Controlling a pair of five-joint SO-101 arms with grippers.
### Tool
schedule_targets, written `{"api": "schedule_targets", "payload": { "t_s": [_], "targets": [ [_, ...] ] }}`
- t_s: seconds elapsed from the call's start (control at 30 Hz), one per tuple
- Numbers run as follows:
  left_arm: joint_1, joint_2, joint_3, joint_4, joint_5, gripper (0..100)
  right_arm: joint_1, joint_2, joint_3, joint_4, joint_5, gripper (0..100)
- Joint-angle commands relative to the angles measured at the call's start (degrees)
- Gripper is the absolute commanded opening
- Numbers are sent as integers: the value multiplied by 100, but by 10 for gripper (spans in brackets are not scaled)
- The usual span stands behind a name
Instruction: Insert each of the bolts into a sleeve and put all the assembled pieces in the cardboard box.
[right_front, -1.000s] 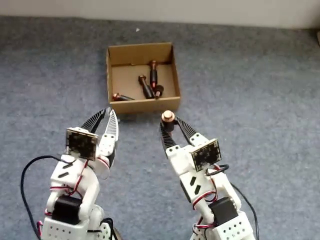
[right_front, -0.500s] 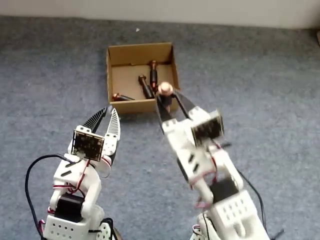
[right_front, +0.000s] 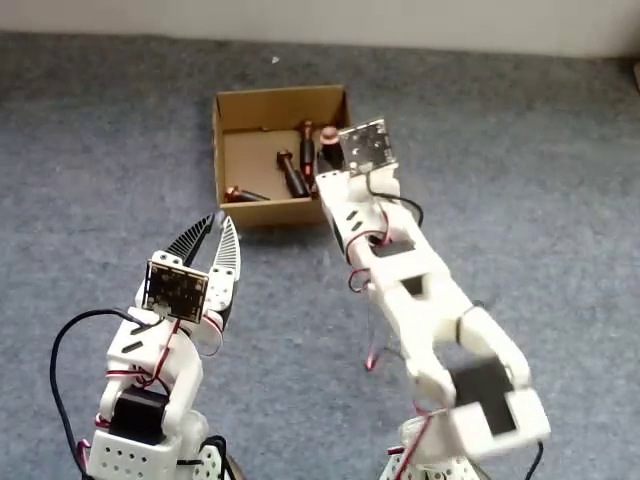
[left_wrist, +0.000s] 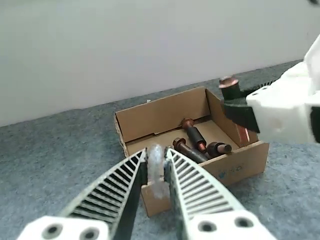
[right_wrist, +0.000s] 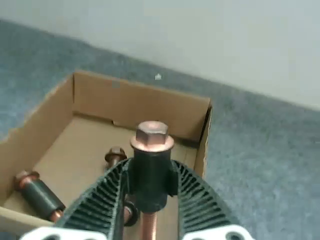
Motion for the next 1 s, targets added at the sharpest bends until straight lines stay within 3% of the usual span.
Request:
{"api": "schedule_targets", "payload": {
  "t_s": [0.0, 0.23, 0.47, 0.6, 0.73, 0.97],
  "targets": [
    [-48, -22, -84, -123, -53, 77, 154, 593, -541, -444, 18, 5],
    [-48, -22, -84, -123, -53, 77, 198, 892, -585, -444, 35, 18],
    [-40, -22, -84, -123, -53, 77, 171, 497, -585, 303, 18, 175],
    [-40, -22, -75, -123, -62, 77, 163, 207, -567, 347, 18, 138],
    [-48, -22, -66, -132, -79, 77, 163, -708, -84, 356, 44, 0],
    [-48, -22, -31, -141, -88, 77, 31, -3037, 1376, 453, 53, 5]
  ]
}}
